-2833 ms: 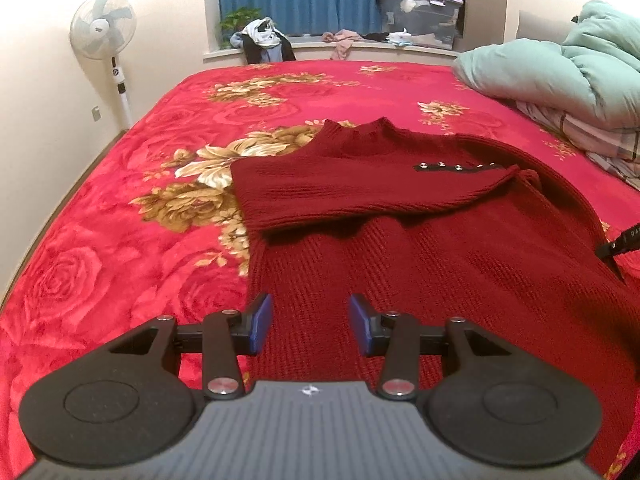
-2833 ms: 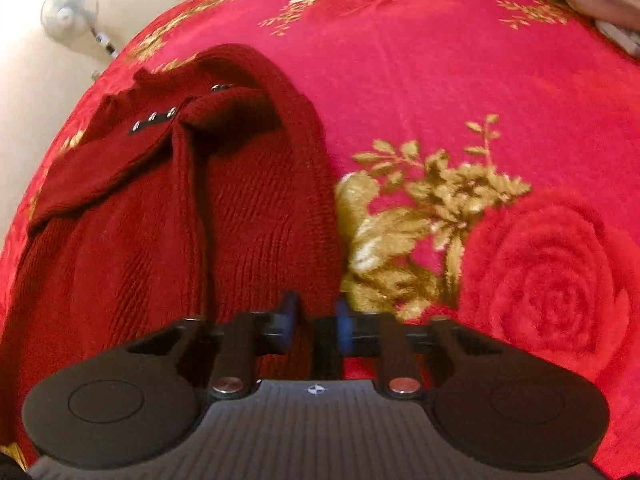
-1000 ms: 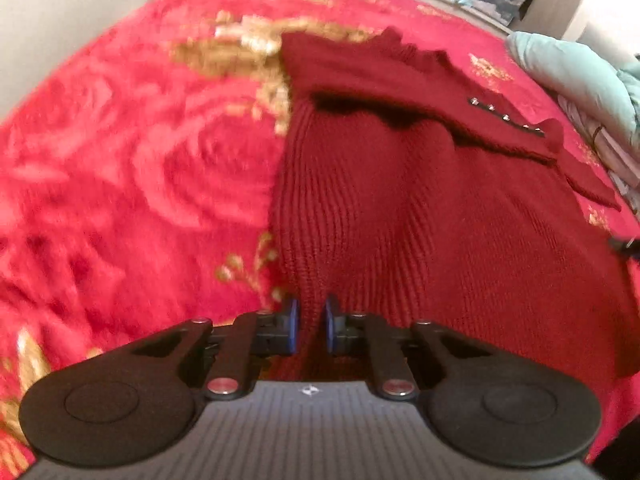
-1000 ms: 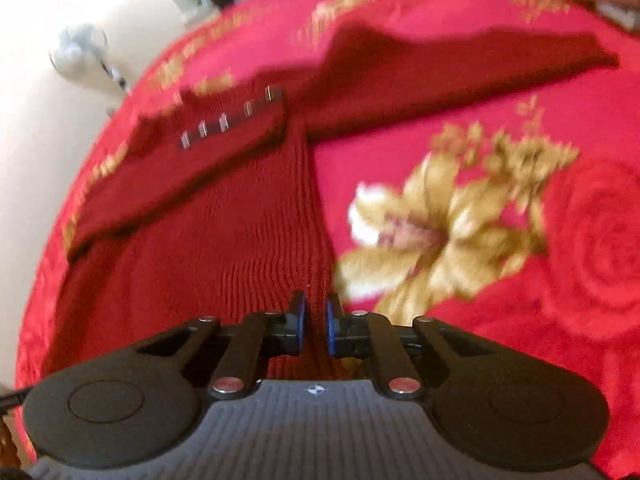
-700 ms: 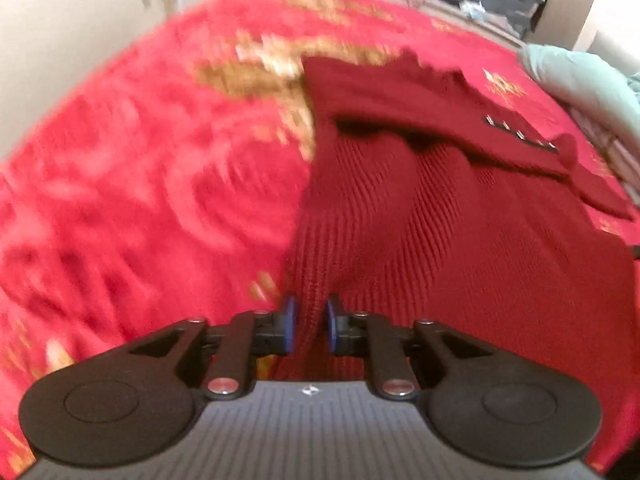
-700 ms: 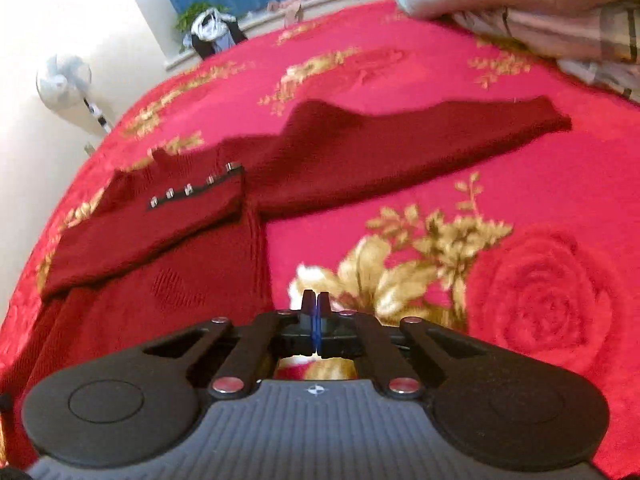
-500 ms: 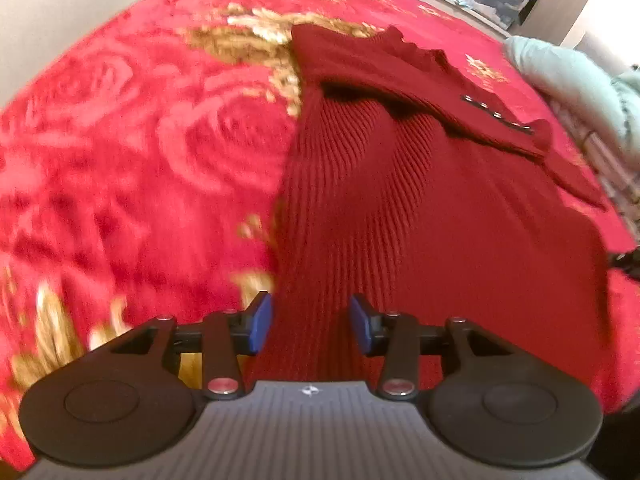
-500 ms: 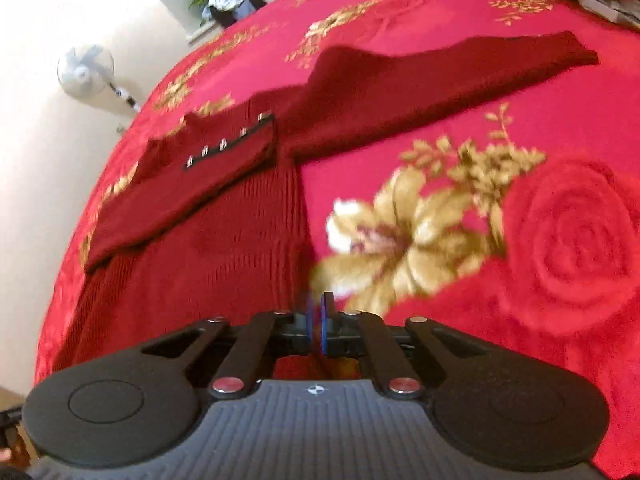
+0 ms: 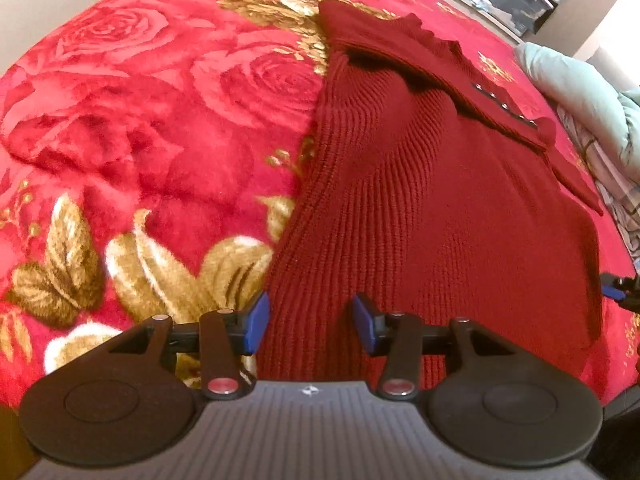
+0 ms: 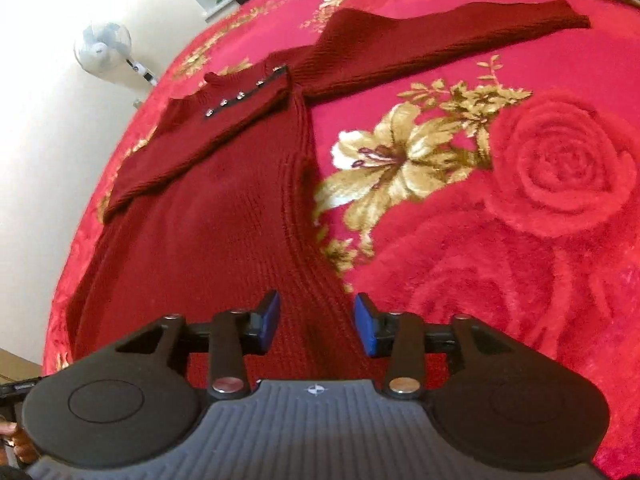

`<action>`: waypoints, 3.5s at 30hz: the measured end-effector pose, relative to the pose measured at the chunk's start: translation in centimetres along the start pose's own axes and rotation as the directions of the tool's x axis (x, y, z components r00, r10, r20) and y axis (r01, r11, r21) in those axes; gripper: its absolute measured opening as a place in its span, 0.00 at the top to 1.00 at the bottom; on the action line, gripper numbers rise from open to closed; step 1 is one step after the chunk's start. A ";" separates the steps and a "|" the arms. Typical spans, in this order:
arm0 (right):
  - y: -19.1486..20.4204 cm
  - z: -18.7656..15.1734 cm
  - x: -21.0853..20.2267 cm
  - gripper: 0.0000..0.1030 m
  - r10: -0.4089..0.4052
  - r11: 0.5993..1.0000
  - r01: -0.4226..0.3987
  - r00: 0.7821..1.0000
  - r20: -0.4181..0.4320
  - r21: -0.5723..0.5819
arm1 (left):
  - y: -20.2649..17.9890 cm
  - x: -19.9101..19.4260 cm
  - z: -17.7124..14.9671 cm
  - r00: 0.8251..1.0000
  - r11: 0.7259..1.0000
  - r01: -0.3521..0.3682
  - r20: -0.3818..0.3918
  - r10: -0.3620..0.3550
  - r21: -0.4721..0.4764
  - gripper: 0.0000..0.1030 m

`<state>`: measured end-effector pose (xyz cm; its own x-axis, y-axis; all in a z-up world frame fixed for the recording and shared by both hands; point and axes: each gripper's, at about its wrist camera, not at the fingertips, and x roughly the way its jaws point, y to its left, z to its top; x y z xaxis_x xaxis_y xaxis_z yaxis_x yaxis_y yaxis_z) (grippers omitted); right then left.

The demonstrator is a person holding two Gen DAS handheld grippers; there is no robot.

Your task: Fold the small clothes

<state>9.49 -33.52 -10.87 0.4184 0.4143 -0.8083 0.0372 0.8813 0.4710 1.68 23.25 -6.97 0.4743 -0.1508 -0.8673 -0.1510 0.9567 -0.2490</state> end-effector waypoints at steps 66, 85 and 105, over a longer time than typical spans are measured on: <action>2.1 0.6 -11.8 0.96 0.103 0.994 -0.095 0.983 0.152 -0.060 | -3.7 -11.1 -3.3 0.970 0.994 0.096 0.218 -0.103 0.041 0.93; 6.9 3.7 -9.3 0.81 -0.085 0.968 0.149 0.952 0.295 -0.202 | -13.2 -6.8 0.0 0.953 0.960 -0.081 0.304 -0.004 0.268 0.53; 6.2 13.1 0.7 0.70 -0.153 0.988 0.136 0.932 0.330 0.076 | -37.9 20.7 12.9 0.979 0.834 -0.084 0.202 -0.033 0.545 0.39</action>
<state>21.86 -30.77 -3.90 0.6834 0.1760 -0.7085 0.1622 0.9096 0.3824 28.43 -12.94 -9.93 0.6448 -0.1289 -0.7534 0.3068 0.9464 0.1006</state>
